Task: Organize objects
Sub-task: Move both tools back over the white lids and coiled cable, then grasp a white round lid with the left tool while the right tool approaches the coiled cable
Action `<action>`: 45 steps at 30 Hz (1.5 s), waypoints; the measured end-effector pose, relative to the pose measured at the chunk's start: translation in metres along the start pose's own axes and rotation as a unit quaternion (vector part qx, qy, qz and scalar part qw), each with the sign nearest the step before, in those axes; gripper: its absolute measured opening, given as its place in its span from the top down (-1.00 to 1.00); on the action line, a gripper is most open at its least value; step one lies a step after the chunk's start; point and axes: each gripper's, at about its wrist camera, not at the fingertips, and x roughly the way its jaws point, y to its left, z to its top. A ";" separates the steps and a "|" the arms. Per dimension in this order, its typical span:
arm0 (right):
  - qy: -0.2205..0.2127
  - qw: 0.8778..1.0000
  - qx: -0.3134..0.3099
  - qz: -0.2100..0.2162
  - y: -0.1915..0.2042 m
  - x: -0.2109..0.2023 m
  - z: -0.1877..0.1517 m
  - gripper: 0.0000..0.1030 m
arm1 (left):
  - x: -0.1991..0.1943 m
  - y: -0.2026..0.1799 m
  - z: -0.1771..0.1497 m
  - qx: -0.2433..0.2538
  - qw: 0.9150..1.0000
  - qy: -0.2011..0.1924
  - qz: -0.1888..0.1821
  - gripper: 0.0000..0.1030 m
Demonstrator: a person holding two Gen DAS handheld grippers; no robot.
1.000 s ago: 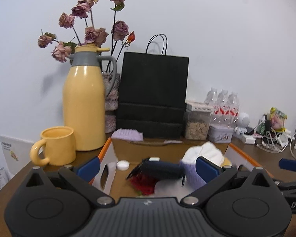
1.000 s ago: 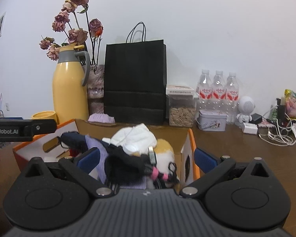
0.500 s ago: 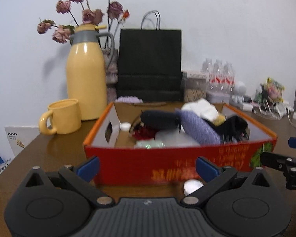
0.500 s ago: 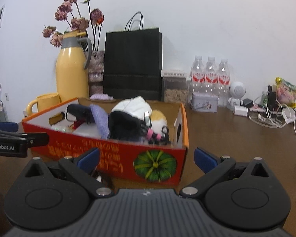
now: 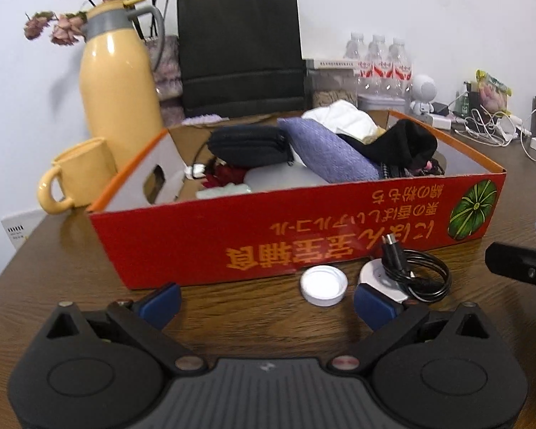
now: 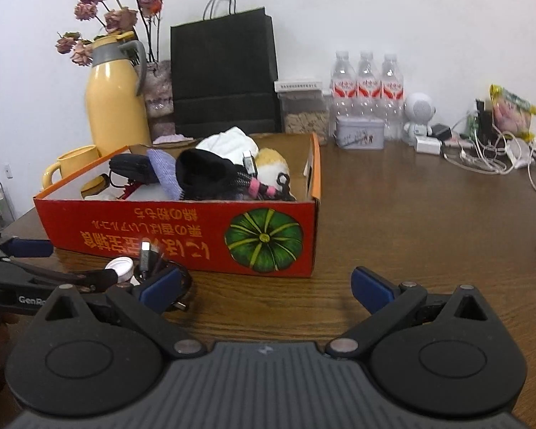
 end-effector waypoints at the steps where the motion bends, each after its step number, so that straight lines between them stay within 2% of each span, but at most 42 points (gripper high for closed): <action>1: 0.003 1.000 0.002 0.001 -0.001 0.001 0.000 -1.00 | 0.003 -0.002 0.001 -0.001 1.000 0.006 0.001 -0.96; 6: 0.008 1.000 0.006 0.006 -0.002 0.002 0.000 -1.00 | 0.010 -0.006 0.004 -0.017 1.000 0.016 -0.010 -0.65; 9: 0.014 1.000 0.005 0.007 -0.002 0.004 0.000 -1.00 | 0.005 -0.010 0.003 -0.014 0.999 0.007 -0.032 -0.05; 10: 0.016 1.000 0.006 0.007 -0.002 0.004 0.000 -1.00 | 0.003 -0.013 0.002 -0.012 0.999 0.003 -0.038 0.37; 11: 0.017 1.000 0.007 0.007 -0.002 0.004 0.000 -1.00 | 0.001 -0.015 0.001 -0.009 0.999 0.000 -0.038 0.48; 23: 0.035 0.999 0.017 0.006 -0.004 0.011 0.000 -1.00 | -0.010 -0.015 0.000 -0.007 0.999 -0.022 -0.039 0.48; 32: 0.037 0.999 0.022 0.001 -0.005 0.011 -0.001 -1.00 | -0.020 0.004 -0.003 -0.034 0.998 -0.034 -0.034 0.48; 36: 0.023 1.000 0.011 0.010 0.004 0.008 -0.001 -1.00 | -0.024 0.015 -0.006 -0.044 0.998 -0.039 -0.033 0.48; 45: 0.035 0.999 -0.017 0.028 0.035 0.016 0.001 -1.00 | -0.026 0.035 -0.010 -0.066 0.997 -0.039 -0.028 0.48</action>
